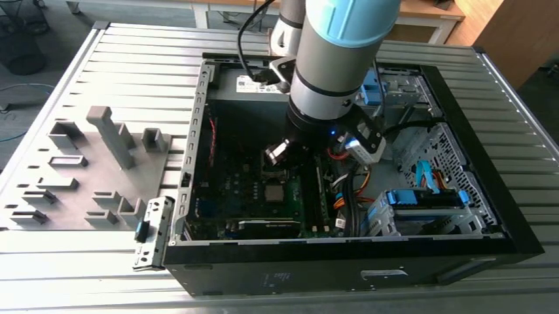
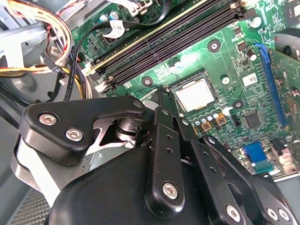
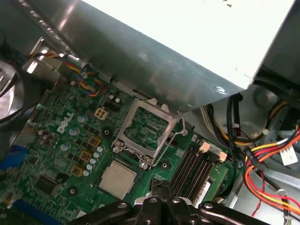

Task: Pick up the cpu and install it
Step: 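Close the cpu cover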

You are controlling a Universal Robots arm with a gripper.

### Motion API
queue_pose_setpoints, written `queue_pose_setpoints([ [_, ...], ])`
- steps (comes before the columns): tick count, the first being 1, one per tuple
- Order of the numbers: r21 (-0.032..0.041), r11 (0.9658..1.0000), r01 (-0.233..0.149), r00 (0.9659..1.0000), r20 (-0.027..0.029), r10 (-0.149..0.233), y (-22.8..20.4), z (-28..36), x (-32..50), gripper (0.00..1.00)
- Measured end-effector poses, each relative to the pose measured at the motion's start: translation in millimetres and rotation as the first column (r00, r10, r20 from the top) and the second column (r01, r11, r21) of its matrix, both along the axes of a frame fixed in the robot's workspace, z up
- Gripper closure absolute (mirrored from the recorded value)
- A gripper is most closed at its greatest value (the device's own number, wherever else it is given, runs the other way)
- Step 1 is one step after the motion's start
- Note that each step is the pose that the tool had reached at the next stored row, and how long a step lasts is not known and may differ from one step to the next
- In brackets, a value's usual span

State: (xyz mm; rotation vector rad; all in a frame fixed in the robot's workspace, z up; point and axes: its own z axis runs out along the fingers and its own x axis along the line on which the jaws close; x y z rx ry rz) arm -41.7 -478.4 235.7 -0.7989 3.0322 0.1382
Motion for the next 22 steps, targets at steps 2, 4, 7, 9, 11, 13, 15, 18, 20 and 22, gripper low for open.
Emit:
queue_pose_setpoints([
  [2, 0.0005, 0.9996, -0.029, 0.9996, 0.0002, 0.029, 0.0, -0.1, 0.0, 0.90],
  [4, 0.0008, 0.9984, -0.057, 0.9984, 0.0005, 0.057, 0.0, -0.2, 0.0, 0.90],
  [7, 0.0015, 0.9949, -0.101, 0.9949, 0.0016, 0.101, 0.0, -0.4, 0.0, 0.90],
  [9, 0.0019, 0.9914, -0.131, 0.9914, 0.0025, 0.131, 0.0, -0.6, 0.0, 0.90],
  [11, 0.0024, 0.9871, -0.160, 0.9871, 0.0034, 0.160, 0.0, -0.7, 0.0, 0.90],
  [13, 0.0027, 0.9821, -0.188, 0.9821, 0.0043, 0.188, 0.0, -0.8, 0.0, 0.90],
  [15, 0.0031, 0.9761, -0.218, 0.9760, 0.0054, 0.217, 0.0, -0.9, 0.0, 0.90],
  [18, 0.0037, 0.9657, -0.260, 0.9657, 0.0076, 0.260, 0.0, -1.1, 0.0, 0.90],
  [20, 0.0041, 0.9580, -0.287, 0.9580, 0.0091, 0.287, 0.0, -1.2, 0.0, 0.90],
  [22, 0.0046, 0.9497, -0.313, 0.9497, 0.0110, 0.313, 0.0, -1.4, 0.0, 0.90],
])
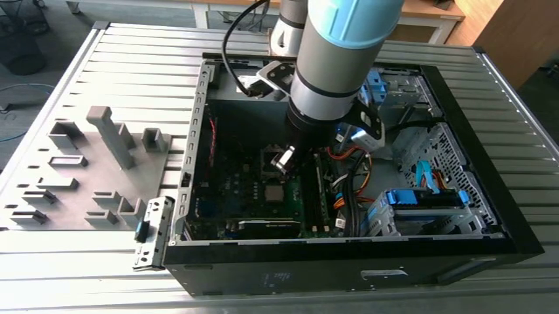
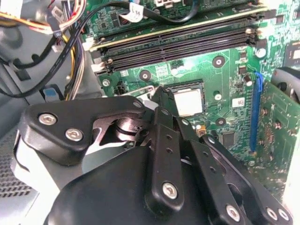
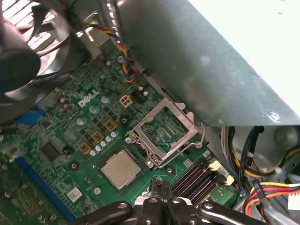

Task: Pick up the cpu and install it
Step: 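Close the cpu cover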

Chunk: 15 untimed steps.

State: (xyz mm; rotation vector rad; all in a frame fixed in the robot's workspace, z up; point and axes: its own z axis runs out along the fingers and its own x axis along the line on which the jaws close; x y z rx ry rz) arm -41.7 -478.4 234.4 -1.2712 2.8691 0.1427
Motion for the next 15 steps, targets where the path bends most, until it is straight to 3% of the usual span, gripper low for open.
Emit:
queue_pose_setpoints([
  [3, 0.0019, 0.9992, -0.040, 0.9992, 0.0027, 0.040, 0.0, -0.1, 0.0, 0.90],
  [6, 0.0022, 0.9990, -0.045, 0.9990, 0.0031, 0.045, 0.4, -0.4, 0.1, 0.90],
  [15, 0.0068, 0.9983, -0.057, 0.9984, 0.0032, 0.057, 10.2, -3.2, 0.5, 0.90],
])
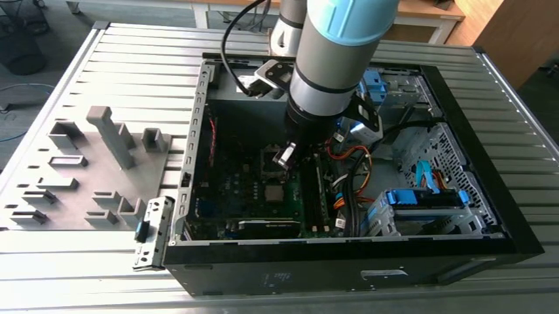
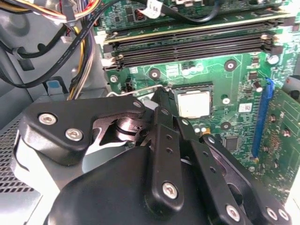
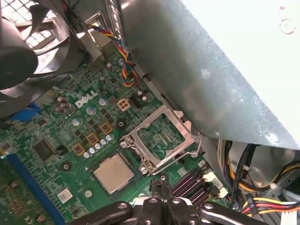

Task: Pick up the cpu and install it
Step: 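Close the cpu cover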

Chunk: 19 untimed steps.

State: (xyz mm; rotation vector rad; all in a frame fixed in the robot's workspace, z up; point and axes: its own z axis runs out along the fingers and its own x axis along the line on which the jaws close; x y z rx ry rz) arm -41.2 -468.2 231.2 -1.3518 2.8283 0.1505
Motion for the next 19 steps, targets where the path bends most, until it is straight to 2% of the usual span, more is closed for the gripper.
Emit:
queue_pose_setpoints([
  [6, 0.0025, 1.0000, -0.006, 1.0000, 0.0000, 0.006, 4.1, -3.8, 4.3, 0.90],
  [10, 0.0045, 0.9999, -0.010, 1.0000, 0.0000, 0.010, 8.9, -6.4, 5.6, 0.90],
  [19, 0.0231, 0.9996, -0.016, 0.9999, 0.0003, 0.016, 15.4, -15.3, 5.7, 0.90],
])
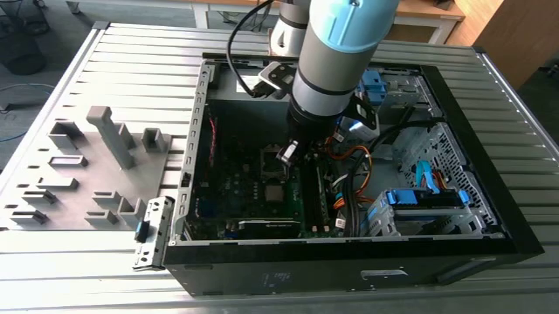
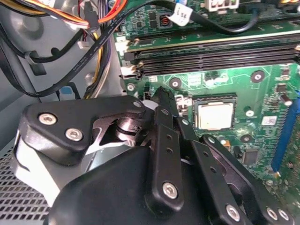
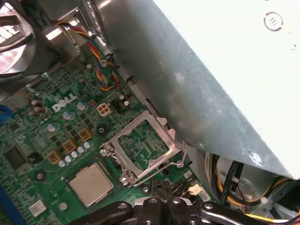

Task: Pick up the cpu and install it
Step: 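Close the cpu cover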

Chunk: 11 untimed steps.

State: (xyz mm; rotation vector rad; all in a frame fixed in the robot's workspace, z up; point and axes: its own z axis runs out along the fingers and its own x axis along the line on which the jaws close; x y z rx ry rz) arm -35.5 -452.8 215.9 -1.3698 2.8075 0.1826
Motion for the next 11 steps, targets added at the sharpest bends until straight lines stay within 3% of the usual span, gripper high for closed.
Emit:
queue_pose_setpoints([
  [3, 0.0103, 0.9999, -0.001, 1.0000, 0.0000, 0.001, 1.1, -0.8, 0.0, 0.90],
  [8, 0.0121, 0.9999, -0.001, 1.0000, 0.0006, 0.001, 1.1, -0.9, 0.0, 0.90],
  [11, 0.0233, 0.9997, -0.001, 1.0000, 0.0031, 0.001, 1.5, -1.6, 0.0, 0.90],
])
